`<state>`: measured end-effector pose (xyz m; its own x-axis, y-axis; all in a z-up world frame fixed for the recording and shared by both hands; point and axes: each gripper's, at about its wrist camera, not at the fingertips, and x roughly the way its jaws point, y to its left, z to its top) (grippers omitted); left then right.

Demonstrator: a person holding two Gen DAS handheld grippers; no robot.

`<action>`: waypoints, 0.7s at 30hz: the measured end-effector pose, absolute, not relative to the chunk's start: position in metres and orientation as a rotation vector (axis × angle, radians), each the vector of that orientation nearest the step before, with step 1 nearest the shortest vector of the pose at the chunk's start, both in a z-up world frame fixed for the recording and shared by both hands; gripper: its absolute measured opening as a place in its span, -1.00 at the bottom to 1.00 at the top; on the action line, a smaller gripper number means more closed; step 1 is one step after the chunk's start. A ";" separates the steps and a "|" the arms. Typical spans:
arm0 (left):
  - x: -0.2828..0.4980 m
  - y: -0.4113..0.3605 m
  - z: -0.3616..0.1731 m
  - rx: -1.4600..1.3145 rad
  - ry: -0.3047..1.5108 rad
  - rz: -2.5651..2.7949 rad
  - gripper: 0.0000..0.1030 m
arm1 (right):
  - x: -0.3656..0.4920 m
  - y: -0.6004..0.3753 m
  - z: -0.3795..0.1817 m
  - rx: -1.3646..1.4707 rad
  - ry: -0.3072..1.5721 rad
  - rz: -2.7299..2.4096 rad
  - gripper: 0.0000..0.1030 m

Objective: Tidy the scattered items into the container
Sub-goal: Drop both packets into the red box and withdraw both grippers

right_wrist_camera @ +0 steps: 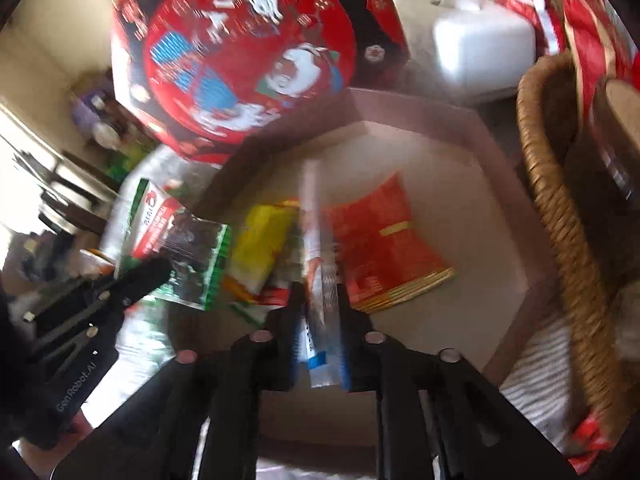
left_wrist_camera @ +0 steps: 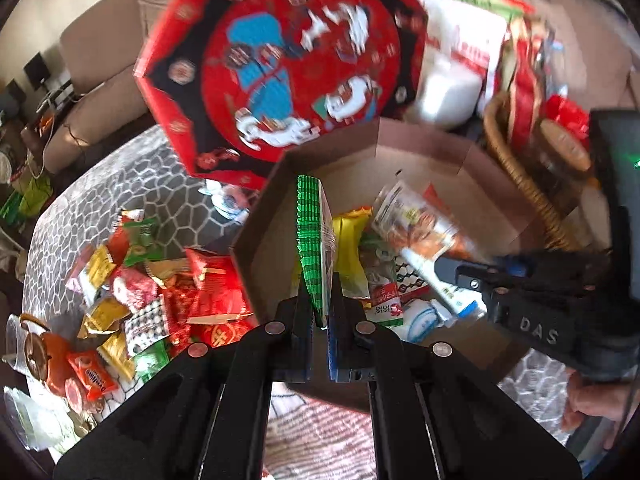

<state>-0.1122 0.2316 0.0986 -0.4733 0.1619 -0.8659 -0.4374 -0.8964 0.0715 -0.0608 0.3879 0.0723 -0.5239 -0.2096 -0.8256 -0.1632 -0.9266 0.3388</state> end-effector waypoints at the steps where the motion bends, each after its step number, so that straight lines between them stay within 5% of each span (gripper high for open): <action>1: -0.113 0.235 0.094 -1.368 0.430 2.387 -0.89 | -0.060 0.387 0.076 1.534 -0.508 -2.695 -0.05; 2: -0.113 0.241 0.090 -1.370 0.469 2.381 -0.88 | -0.058 0.386 0.081 1.531 -0.432 -2.732 0.10; 6: -0.112 0.259 0.076 -1.391 0.552 2.338 -0.76 | -0.043 0.386 0.105 1.437 -0.293 -2.801 0.08; 9: -0.106 0.266 0.077 -1.402 0.440 2.295 -0.50 | -0.032 0.391 0.116 1.395 -0.292 -2.815 0.09; 15: -0.095 0.238 0.106 -1.378 0.185 2.269 -0.32 | -0.020 0.402 0.124 1.363 -0.395 -2.823 0.10; 21: -0.105 0.163 0.141 -1.369 0.139 2.431 -0.20 | -0.009 0.394 0.135 1.348 -0.398 -2.821 0.10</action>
